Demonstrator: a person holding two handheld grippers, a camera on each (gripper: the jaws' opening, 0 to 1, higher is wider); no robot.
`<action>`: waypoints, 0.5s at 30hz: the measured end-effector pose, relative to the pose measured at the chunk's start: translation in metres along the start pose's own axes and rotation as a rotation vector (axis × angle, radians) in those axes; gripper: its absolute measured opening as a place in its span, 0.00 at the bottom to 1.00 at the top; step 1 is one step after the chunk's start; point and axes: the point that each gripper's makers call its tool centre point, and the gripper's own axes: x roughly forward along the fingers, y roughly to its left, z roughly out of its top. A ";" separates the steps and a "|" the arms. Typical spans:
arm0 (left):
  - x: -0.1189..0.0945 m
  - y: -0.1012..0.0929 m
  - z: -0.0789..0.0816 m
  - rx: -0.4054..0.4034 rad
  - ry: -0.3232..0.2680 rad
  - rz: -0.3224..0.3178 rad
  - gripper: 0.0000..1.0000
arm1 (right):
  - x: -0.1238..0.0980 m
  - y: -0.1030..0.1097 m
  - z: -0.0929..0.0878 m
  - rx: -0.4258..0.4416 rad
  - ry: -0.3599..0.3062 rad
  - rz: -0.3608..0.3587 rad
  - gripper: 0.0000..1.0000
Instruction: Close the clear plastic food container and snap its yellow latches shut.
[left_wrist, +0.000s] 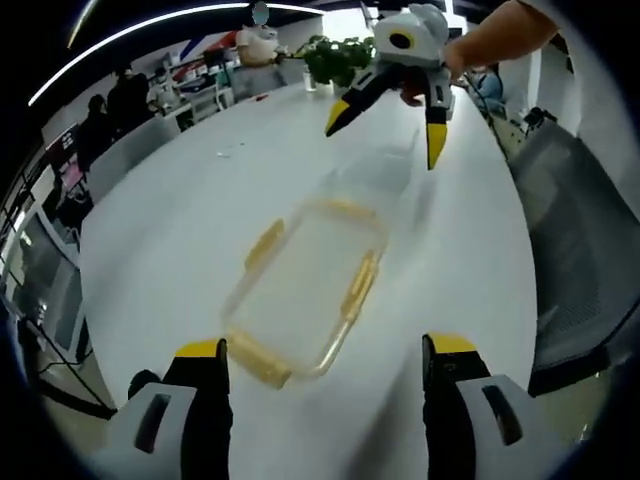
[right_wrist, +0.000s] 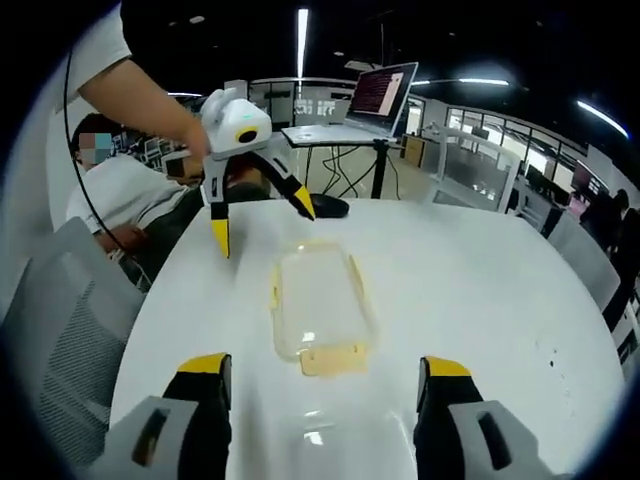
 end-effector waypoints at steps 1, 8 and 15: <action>0.000 0.001 0.000 0.005 0.004 -0.005 0.77 | 0.003 0.000 0.000 -0.005 0.004 0.006 0.75; 0.001 0.009 -0.005 0.060 0.040 -0.030 0.77 | 0.016 0.000 0.002 -0.016 0.027 0.037 0.76; 0.003 0.022 -0.009 0.115 0.072 -0.042 0.75 | 0.027 -0.004 0.002 -0.028 0.063 0.050 0.77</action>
